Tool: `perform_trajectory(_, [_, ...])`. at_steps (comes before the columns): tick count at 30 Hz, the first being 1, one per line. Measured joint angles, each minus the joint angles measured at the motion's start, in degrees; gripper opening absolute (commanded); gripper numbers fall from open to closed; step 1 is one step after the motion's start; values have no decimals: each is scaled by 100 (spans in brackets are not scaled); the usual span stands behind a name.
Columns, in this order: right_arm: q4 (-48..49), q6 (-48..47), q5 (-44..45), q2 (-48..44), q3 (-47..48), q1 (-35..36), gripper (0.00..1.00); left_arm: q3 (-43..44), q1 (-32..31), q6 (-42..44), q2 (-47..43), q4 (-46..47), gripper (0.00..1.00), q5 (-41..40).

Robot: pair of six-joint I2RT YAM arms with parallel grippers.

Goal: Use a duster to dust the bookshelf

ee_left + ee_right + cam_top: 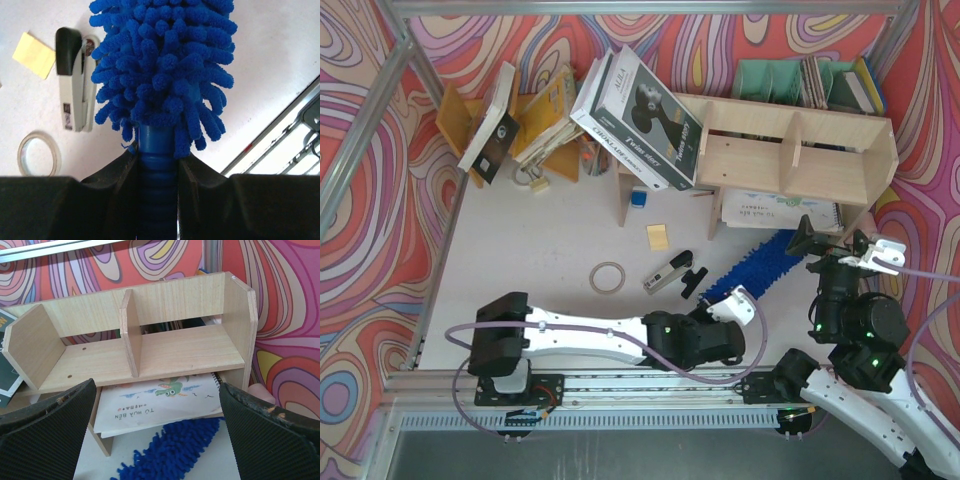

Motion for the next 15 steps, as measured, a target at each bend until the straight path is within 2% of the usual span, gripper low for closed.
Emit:
perform_trajectory(8, [7,-22,2,101,0,0,99,39,431,509,592,1014,0,535])
perform_trajectory(15, [9,-66,2,223,0,0,99,184,603,520,903,1239,0,717])
